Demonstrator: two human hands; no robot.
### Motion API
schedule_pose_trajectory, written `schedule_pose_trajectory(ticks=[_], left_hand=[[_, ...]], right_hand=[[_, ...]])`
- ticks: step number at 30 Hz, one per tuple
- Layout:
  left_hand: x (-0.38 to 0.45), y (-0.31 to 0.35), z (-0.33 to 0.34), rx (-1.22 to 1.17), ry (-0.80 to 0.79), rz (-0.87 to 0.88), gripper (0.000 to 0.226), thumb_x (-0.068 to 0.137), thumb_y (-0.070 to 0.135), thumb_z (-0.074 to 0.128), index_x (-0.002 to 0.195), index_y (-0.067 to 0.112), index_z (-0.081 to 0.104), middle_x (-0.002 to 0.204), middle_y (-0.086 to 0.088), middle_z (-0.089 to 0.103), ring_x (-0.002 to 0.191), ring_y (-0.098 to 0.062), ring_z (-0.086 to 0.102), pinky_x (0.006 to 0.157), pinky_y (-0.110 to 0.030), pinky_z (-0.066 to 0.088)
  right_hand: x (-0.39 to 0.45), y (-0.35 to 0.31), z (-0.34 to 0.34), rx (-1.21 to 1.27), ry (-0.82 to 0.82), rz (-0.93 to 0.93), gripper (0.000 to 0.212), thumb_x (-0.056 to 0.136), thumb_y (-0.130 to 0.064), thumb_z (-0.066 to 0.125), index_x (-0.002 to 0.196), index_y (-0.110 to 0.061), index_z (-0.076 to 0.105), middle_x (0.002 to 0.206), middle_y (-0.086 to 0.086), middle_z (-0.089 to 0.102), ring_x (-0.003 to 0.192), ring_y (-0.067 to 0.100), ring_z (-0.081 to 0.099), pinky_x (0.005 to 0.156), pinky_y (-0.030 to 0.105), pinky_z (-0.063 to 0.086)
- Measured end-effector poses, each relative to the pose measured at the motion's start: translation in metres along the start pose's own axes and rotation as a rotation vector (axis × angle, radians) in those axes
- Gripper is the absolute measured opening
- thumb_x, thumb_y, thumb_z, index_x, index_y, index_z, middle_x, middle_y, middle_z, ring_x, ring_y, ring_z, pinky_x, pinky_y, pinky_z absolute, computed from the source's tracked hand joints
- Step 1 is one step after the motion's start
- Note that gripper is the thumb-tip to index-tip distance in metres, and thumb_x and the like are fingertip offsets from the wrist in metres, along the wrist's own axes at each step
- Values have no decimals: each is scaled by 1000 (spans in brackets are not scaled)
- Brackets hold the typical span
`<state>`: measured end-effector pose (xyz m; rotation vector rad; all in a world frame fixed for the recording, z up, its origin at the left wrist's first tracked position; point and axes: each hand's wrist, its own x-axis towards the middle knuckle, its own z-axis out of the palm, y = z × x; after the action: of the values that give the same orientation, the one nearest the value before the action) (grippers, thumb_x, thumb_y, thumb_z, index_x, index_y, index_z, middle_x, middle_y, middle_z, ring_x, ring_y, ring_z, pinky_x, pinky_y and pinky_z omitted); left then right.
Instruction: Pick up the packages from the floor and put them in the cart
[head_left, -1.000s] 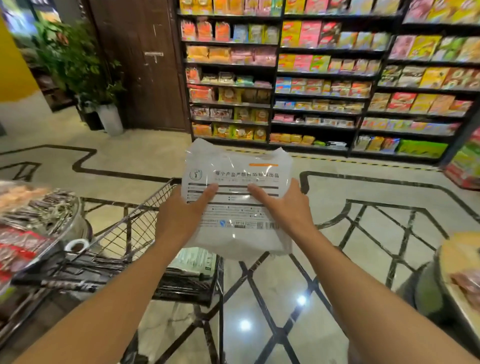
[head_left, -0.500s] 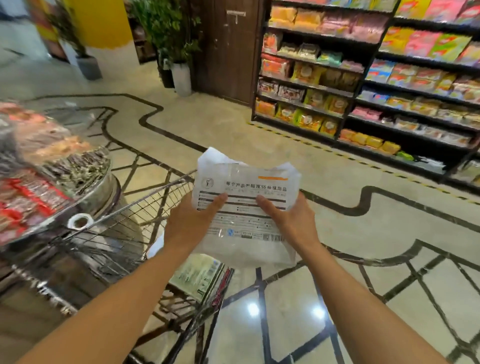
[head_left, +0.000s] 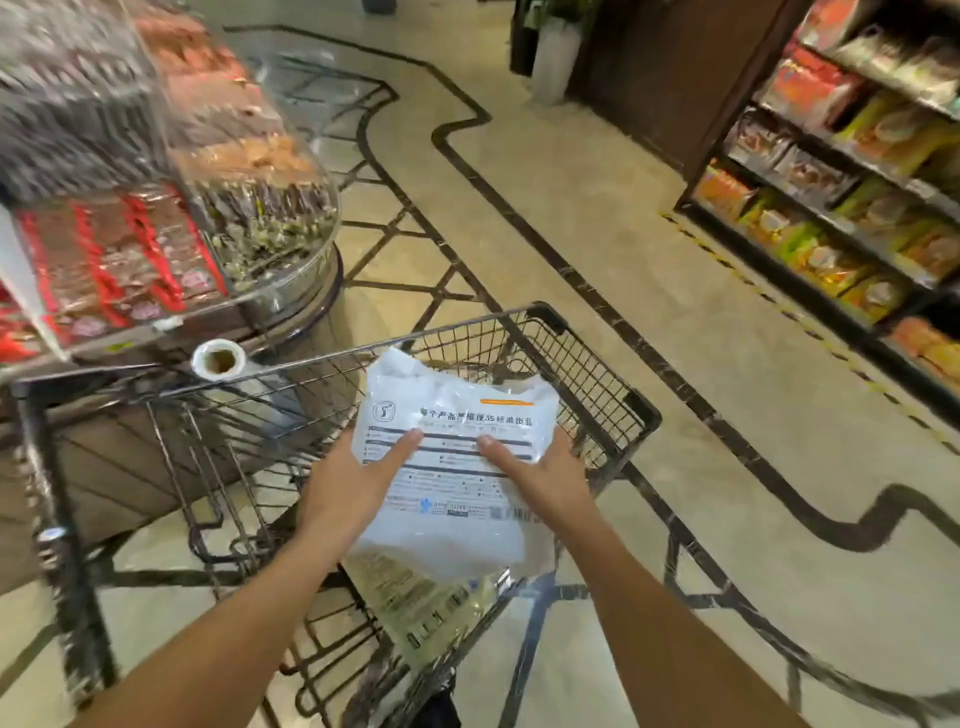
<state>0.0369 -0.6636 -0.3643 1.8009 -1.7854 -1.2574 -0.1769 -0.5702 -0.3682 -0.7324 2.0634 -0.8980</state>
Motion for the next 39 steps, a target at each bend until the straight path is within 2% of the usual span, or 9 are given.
schedule_pose_trajectory(ticks=[6,10,14,20,23,27,30,35,39], left_hand=[[-3,-60,4,-58,101,-328,92,65,100,52,123,30,67,93,10,73,80,-13,69,70,-32,55],[-5,-64,12,-66,193,-454,86,73,93,53,131,29,58,99,10,63,89,-22,60,82,-38,48],[-3,-55,24,-85,286,-588,99,76,90,53,145,21,44,128,-7,64,114,-34,62,92,-44,47],[-1,-30,41,-20,413,-656,102,73,94,48,136,14,49,123,-11,62,111,-37,63,84,-43,50],[-4,-21,44,-27,408,-662,116,62,103,40,140,17,47,125,-7,66,111,-34,66,91,-51,56],[-9,-9,48,44,464,-662,106,68,94,43,136,12,49,120,-11,68,107,-35,66,88,-49,56],[-12,-3,47,142,485,-659,98,82,81,53,144,6,44,131,-17,62,118,-38,60,86,-47,51],[-30,9,36,410,509,-601,102,87,81,46,159,10,31,155,-17,46,141,-38,42,108,-54,40],[-48,16,11,652,511,-526,95,90,82,39,154,12,43,154,-16,49,140,-36,47,107,-53,43]], right_hand=[[35,7,54,-134,-266,6,104,59,-90,77,137,-24,56,123,-15,71,115,13,70,80,19,46],[62,1,72,-172,-374,-1,103,69,-78,80,145,-19,43,128,-12,61,123,18,62,93,30,44],[88,-6,80,-166,-455,-39,104,75,-62,87,153,-18,34,138,-2,62,126,21,61,104,36,47],[116,-3,79,-224,-550,-66,143,50,-96,75,160,-21,21,156,3,53,141,27,54,116,50,45],[126,0,74,-236,-611,-67,144,51,-95,76,161,-27,13,160,8,47,145,31,49,116,55,44],[126,-12,66,-227,-698,-59,148,49,-92,79,162,-28,9,160,8,46,143,31,51,116,55,44],[127,-21,58,-253,-752,-87,142,67,-79,80,167,-22,-4,153,-2,44,143,22,46,121,47,38],[134,-35,43,-488,-688,-206,155,46,-110,49,167,-29,-5,167,16,34,149,39,43,118,54,42],[126,-65,28,-672,-600,-381,128,73,-97,48,168,-30,-4,173,15,17,157,40,25,121,59,31]])
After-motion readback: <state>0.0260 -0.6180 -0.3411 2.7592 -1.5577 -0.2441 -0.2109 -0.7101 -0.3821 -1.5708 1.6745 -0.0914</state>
